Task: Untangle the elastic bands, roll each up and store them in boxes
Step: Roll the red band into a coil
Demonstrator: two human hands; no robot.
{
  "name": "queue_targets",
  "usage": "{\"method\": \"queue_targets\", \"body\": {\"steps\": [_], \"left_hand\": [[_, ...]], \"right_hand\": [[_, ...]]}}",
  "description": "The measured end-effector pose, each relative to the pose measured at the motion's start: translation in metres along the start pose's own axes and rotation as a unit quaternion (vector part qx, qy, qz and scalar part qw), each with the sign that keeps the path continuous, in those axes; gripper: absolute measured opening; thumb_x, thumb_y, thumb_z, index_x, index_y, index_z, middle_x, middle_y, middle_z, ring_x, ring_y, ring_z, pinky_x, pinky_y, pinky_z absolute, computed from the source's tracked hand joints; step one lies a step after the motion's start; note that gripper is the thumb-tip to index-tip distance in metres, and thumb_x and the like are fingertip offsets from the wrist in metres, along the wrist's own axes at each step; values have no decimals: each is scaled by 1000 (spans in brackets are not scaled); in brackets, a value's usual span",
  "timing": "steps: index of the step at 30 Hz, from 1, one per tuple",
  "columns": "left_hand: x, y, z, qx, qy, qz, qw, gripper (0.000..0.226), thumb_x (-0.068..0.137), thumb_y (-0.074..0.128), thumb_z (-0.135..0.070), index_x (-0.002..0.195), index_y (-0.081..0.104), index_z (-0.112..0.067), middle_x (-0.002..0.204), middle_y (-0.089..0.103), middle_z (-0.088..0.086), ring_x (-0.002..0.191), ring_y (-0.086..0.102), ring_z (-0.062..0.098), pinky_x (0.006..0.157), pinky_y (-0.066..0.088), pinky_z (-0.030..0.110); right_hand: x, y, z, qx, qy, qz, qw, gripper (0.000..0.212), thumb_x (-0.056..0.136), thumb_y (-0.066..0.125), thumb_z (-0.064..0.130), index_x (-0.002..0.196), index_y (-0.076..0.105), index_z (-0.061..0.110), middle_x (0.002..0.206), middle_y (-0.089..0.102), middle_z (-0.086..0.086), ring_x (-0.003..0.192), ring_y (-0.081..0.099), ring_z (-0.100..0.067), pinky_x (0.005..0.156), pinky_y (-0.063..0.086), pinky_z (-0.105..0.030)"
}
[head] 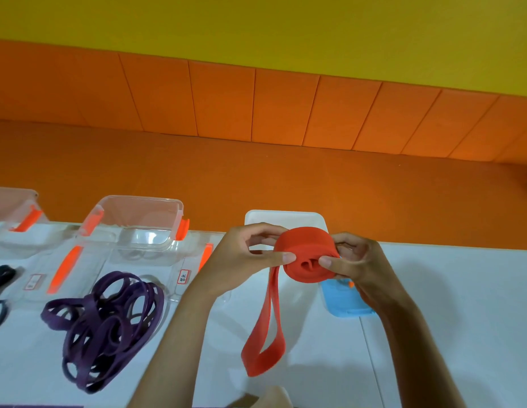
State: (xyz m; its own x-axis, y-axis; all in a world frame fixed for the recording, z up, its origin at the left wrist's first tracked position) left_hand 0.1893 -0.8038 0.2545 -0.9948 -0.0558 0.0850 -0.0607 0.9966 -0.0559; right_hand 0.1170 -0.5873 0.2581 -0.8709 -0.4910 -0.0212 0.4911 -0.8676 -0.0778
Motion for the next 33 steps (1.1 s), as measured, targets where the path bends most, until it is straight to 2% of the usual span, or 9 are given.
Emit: {"method": "queue_targets", "body": {"steps": [3,5,9,13,16,20,23,28,33], "left_hand": [[0,0,0,11,-2,-7,1000,43,70,95,-46,109,79,-41,108,80,-12,107,74,8,83,63,25],[2,1,0,28,1,-12,1000,44,69,98,-42,109,79,-35,106,81,-12,103,76,9,83,63,24],[3,0,-5,28,7,-6,1000,46,70,98,-39,111,79,-31,102,81,-12,97,78,9,80,61,21],[-2,2,-1,-26,-7,6,1000,39,73,96,-31,108,81,-28,85,76,-18,80,71,1,76,55,18],[-7,10,7,-15,3,-15,1000,37,75,94,-31,109,81,-27,93,80,-12,88,76,6,78,58,21],[-6,17,13,1,8,-15,1000,43,74,95,-36,113,77,-32,101,81,-9,95,78,12,79,61,22],[-8,16,22,0,-13,-11,1000,49,71,97,-38,114,73,-30,104,82,-5,98,79,18,85,64,31],[-9,13,20,30,-9,-24,999,43,73,96,-40,111,77,-35,104,81,-12,99,77,12,81,62,23],[-12,17,6,-23,70,-83,994,52,78,93,-36,126,73,-42,121,78,-11,117,74,15,96,59,26]], "right_hand": [[-1,2,4,45,2,11,999,45,62,92,28,99,76,8,86,78,-10,67,73,-15,54,55,-21],[0,2,3,79,5,15,997,47,61,91,24,99,71,3,84,76,-8,63,71,-12,53,54,-20],[2,8,-9,123,41,26,991,43,65,90,20,98,67,6,106,75,-15,96,77,-31,73,63,-35],[0,11,-15,88,96,84,988,42,64,92,26,97,70,13,112,75,-12,102,76,-32,76,65,-44],[-1,6,-14,-6,123,131,984,52,66,97,30,112,73,24,121,74,-6,109,75,-32,73,66,-45],[-1,1,-13,-41,100,89,990,46,62,96,35,103,78,28,109,77,1,104,77,-26,70,66,-39],[-2,-3,-21,-22,88,60,994,49,61,95,32,105,79,20,109,78,-7,102,78,-30,75,66,-39],[-4,-3,-27,29,77,36,996,56,63,93,34,113,78,14,113,77,-14,105,76,-35,82,65,-41],[-4,9,-29,101,73,24,992,53,64,93,29,112,77,13,116,75,-16,109,75,-35,82,64,-42]]}}
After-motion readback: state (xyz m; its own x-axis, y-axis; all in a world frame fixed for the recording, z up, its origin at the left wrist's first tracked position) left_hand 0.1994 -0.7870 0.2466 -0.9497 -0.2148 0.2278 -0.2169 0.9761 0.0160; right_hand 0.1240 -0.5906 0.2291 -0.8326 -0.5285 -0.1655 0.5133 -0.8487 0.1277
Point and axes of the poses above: each hand's wrist, its own x-axis towards the middle knuckle, its own y-axis out of the palm, z = x × y, the point moved 6 cm from there along x, towards the middle knuckle
